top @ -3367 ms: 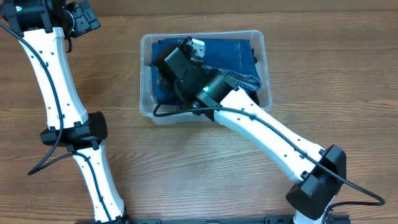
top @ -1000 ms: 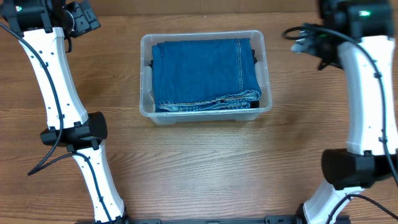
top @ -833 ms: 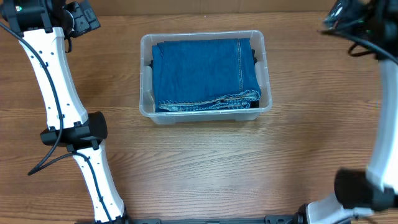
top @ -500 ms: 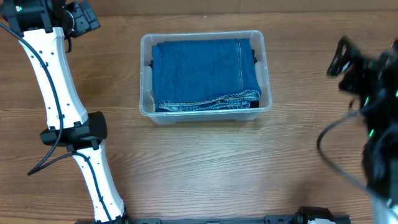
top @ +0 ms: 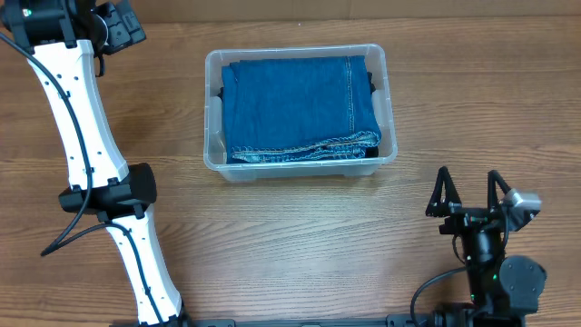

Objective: Pack container

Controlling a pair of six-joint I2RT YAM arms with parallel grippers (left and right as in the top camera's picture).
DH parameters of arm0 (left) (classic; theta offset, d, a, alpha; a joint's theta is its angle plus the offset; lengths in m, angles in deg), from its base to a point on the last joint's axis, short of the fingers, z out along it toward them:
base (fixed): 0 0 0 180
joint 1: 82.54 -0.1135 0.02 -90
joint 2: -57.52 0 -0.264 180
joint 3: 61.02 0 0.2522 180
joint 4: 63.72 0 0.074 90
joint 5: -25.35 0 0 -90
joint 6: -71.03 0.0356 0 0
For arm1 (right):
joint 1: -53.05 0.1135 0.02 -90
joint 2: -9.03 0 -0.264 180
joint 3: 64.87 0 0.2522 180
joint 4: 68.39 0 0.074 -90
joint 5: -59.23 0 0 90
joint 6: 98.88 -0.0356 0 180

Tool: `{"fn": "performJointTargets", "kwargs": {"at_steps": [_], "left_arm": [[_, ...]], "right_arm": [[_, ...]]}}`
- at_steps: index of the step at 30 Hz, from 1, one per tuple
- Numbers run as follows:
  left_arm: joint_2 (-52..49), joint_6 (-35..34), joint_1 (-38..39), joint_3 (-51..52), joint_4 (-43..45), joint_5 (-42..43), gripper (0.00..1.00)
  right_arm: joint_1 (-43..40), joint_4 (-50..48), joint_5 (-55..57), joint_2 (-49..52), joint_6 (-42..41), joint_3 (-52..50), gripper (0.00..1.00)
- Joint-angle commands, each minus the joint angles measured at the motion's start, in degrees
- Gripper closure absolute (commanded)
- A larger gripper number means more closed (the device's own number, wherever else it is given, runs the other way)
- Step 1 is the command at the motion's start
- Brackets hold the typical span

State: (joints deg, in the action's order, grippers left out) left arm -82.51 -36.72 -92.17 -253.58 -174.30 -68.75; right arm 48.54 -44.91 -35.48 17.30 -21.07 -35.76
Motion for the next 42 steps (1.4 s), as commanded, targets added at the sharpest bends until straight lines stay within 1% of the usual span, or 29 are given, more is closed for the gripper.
{"fn": "performJointTargets", "kwargs": {"at_steps": [1,2,5,10,11,15,18,23,26,42], "left_arm": [[2.14,1.07,-0.11,-0.07,0.02,-0.55,0.00],[2.14,1.07,-0.11,-0.07,0.04,-0.55,0.00],[2.14,1.07,-0.11,-0.07,0.02,-0.55,0.00],[2.14,1.07,-0.09,-0.07,0.02,-0.55,0.00],[2.14,1.07,-0.09,-0.07,0.02,-0.55,0.00],[2.14,1.07,-0.11,-0.07,0.02,-0.55,0.00],[2.14,1.07,-0.09,-0.07,0.02,-0.55,0.00],[2.14,1.07,-0.09,-0.07,0.02,-0.55,0.00],[2.14,1.07,-0.09,-0.07,0.02,-0.55,0.00],[2.14,1.07,-0.09,-0.07,0.02,-0.55,0.00]], "right_arm": [[0.17,-4.31,-0.57,-4.94,-0.17,-5.18,0.00],[0.74,-6.60,-0.52,-6.16,-0.24,-7.39,0.00],[3.78,-8.31,2.38,-6.40,-0.22,-10.29,0.00],[4.83,-8.41,4.00,-7.69,-0.17,-14.19,0.00],[4.83,-6.49,4.37,-8.11,-0.22,-14.91,0.00],[4.83,-4.90,4.90,-8.11,0.59,-14.91,0.00],[4.83,-4.83,4.63,-8.11,5.95,-14.91,0.00],[4.79,-4.87,4.87,-8.11,6.56,-14.91,0.00],[3.98,-4.90,5.20,-8.11,13.29,-14.91,0.00],[3.76,-4.92,5.03,-8.11,13.68,-14.91,0.00]]}}
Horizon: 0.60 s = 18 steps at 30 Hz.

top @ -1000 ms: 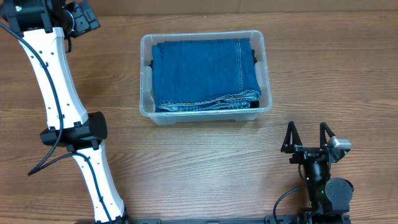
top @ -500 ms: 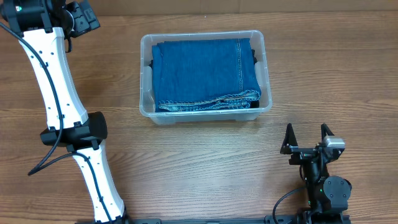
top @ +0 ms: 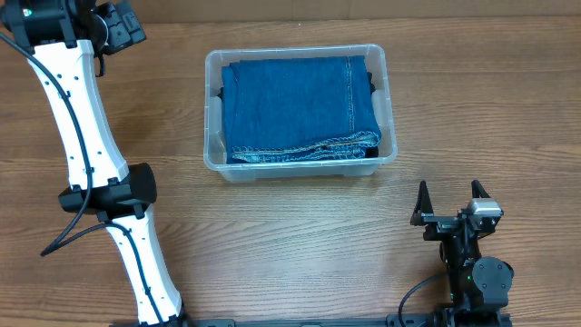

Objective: Pack container

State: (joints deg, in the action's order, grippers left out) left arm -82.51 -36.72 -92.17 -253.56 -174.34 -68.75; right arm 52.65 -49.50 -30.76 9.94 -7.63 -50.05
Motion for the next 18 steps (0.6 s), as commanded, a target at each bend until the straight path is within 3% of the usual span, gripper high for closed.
{"fn": "performJointTargets", "kwargs": {"at_steps": [1,4,8,14,18], "left_arm": [[2.14,1.07,-0.09,-0.09,0.07,-0.55,0.00],[2.38,1.05,-0.09,-0.09,0.35,-2.36,0.00],[8.22,1.11,1.09,3.78,6.93,5.49,0.00],[33.53,7.43,6.08,40.63,31.82,6.27,0.00],[47.34,8.57,8.07,62.10,40.33,6.80,0.00]], "right_arm": [[-0.35,-0.33,0.31,-0.74,0.24,-0.61,0.00],[-0.35,-0.33,0.31,-0.74,0.24,-0.61,0.00],[-0.35,-0.33,0.31,-0.74,0.24,-0.61,0.00],[-0.35,-0.33,0.31,-0.74,0.24,-0.61,0.00],[-0.35,-0.33,0.33,-0.74,0.26,-0.61,0.00]]}}
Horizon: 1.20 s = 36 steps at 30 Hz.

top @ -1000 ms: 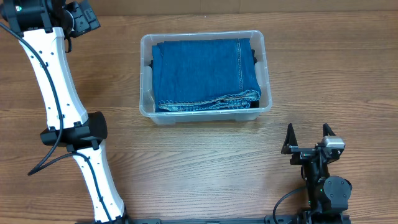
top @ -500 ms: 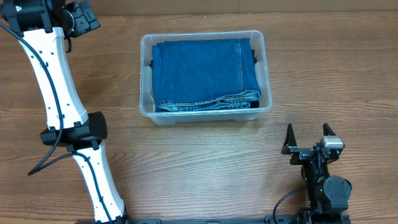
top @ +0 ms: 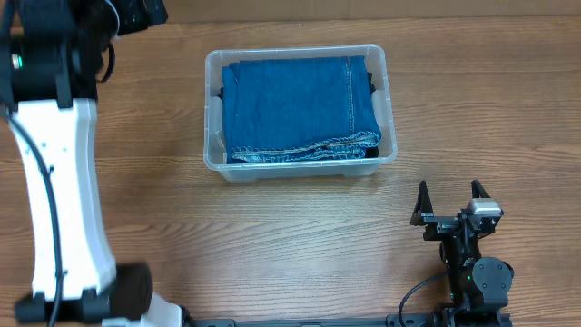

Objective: Pack container

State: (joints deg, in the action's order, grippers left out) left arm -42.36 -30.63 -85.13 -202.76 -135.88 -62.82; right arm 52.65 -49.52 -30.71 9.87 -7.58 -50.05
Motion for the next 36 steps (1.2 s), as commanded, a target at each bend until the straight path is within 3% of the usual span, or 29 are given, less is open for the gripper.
{"fn": "performJointTargets", "kwargs": {"at_steps": [1,3,7,9,19,28,36], "left_arm": [[11.69,2.49,1.57,18.29,4.59,2.40,0.00],[17.03,2.47,2.29,27.28,9.66,3.78,0.00],[33.29,1.92,4.52,56.37,30.10,6.54,0.00],[40.59,1.14,4.55,68.70,36.28,7.02,0.00],[79.10,1.20,4.50,111.30,55.28,6.16,0.00],[98.03,1.38,4.46,124.69,55.71,-0.20,0.00],[99.73,1.73,1.84,127.71,53.92,-1.16,0.00]], "right_arm": [[-0.35,-0.31,0.26,-0.68,0.20,-0.61,0.00],[-0.35,-0.31,0.26,-0.68,0.22,-0.61,0.00],[-0.35,-0.31,0.26,-0.68,0.20,-0.61,0.00],[-0.35,-0.31,0.26,-0.68,0.20,-0.61,0.00],[-0.35,-0.31,0.26,-0.68,0.20,-0.61,0.00],[-0.35,-0.31,0.26,-0.68,0.20,-0.61,0.00],[-0.35,-0.28,0.26,-0.68,0.22,-0.61,0.00]]}}
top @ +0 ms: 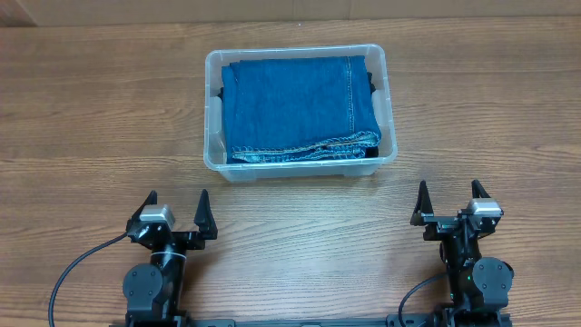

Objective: Pack container

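Note:
A clear plastic container [212, 109] stands at the middle back of the wooden table, with folded blue jeans [298, 107] lying inside and filling it. My left gripper [176, 211] is parked at the front left, fingers spread open and holding nothing. My right gripper [449, 202] is parked at the front right, also open and holding nothing. Both grippers are well apart from the container.
A black cable [77, 268] curves off the left arm's base at the front left. The wooden table [508, 100] stretches to both sides of the container.
My left arm was stretched up along the left side with its gripper at the far left corner. Now it is folded at the front left, gripper open. The right arm has not moved.
The jeans lay in the container at every moment. First my left arm reached to the far left corner and my right gripper stood open a little right of its present spot. Then the right arm sat parked. Now the left arm is parked too.

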Controlling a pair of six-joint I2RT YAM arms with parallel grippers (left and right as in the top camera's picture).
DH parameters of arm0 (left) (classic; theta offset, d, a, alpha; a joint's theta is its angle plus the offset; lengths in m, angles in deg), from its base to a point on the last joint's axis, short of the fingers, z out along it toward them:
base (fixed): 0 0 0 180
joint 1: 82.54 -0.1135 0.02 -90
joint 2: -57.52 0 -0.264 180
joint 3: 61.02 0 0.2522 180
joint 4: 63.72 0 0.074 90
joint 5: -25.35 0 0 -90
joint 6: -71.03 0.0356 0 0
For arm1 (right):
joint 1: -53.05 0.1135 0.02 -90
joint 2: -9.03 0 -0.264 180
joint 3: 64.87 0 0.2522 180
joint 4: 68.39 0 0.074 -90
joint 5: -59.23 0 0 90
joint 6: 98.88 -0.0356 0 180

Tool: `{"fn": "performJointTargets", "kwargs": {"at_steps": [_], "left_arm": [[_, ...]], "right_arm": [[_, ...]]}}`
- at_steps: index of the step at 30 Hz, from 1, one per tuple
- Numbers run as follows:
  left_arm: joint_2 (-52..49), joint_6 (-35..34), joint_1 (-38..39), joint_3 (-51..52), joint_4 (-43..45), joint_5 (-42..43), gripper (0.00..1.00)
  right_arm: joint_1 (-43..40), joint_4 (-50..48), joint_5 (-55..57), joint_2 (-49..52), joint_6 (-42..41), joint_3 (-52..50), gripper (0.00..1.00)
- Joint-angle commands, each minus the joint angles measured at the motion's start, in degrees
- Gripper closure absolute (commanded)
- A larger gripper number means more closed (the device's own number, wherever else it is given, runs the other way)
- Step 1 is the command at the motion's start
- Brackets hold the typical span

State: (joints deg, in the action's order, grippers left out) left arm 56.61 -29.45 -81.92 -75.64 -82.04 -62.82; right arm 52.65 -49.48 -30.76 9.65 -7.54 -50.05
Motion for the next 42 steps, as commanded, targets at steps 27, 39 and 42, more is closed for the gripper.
{"fn": "performJointTargets", "kwargs": {"at_steps": [27,39,42], "left_arm": [[0.61,11.78,-1.14,0.59,0.13,-0.79,0.00],[0.61,11.78,-1.14,0.59,0.13,-0.79,0.00],[0.61,11.78,-1.14,0.59,0.13,-0.79,0.00]], "right_arm": [[-0.35,-0.35,0.31,-0.46,0.17,-0.61,0.00],[-0.35,-0.35,0.31,-0.46,0.15,-0.61,0.00],[-0.35,-0.35,0.31,-0.46,0.17,-0.61,0.00]]}}
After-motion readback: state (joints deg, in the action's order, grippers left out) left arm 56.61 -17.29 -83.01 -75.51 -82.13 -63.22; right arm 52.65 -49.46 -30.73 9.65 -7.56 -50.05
